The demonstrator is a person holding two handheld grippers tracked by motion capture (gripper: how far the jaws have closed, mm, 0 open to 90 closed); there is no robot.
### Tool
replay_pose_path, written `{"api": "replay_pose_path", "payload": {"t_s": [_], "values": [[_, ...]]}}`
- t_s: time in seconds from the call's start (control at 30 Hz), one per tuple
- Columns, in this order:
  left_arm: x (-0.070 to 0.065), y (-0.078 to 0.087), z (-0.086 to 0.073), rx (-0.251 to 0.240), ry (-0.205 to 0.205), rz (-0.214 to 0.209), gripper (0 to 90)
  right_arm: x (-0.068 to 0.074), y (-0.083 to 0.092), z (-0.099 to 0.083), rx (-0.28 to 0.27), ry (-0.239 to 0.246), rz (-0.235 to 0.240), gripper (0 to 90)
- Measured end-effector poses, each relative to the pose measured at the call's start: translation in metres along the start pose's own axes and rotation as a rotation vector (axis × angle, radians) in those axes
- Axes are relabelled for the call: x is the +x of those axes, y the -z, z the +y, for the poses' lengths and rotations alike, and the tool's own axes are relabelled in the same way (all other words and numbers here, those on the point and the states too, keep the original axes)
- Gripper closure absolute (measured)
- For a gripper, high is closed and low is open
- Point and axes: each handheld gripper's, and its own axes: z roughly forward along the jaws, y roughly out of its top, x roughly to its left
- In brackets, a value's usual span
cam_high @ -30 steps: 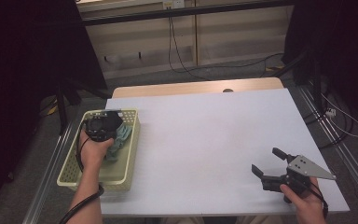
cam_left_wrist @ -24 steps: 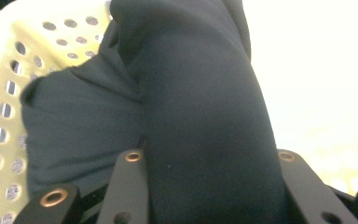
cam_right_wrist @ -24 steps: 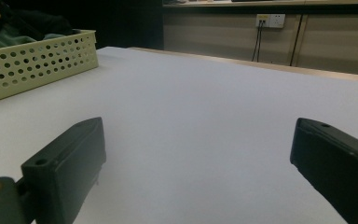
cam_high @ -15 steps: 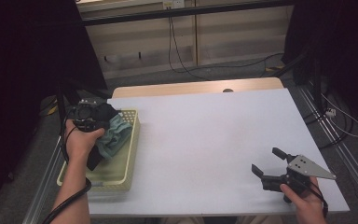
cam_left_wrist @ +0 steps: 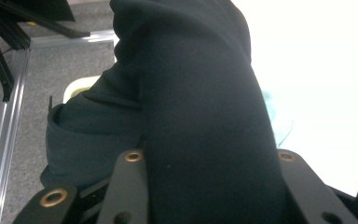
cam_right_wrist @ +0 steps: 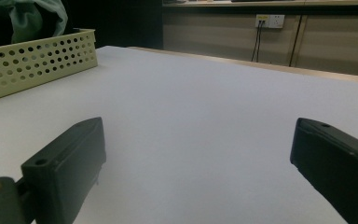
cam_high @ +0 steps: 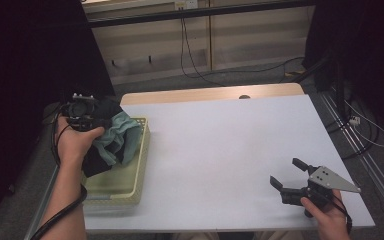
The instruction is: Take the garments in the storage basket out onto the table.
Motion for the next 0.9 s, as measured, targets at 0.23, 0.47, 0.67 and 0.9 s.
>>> {"api": "replay_pose_path", "payload": {"t_s": [0.23, 0.47, 0.67, 0.9], "values": [[-0.001, 0.015, 0.013, -0.017, -0.010, -0.002, 65.1, 0.000, 0.000, 0.000, -0.001, -0.002, 0.001, 2.9], [-0.003, 0.032, 0.026, -0.042, -0.021, -0.006, 65.1, 0.000, -0.001, 0.000, -0.002, -0.002, 0.001, 2.9], [-0.006, 0.046, 0.036, -0.064, -0.027, -0.016, 65.0, 0.000, -0.001, 0.000, -0.001, -0.003, -0.001, 2.9], [-0.010, 0.061, 0.045, -0.103, -0.028, -0.045, 64.9, 0.001, -0.001, 0.000, 0.000, -0.003, 0.002, 2.9]]}}
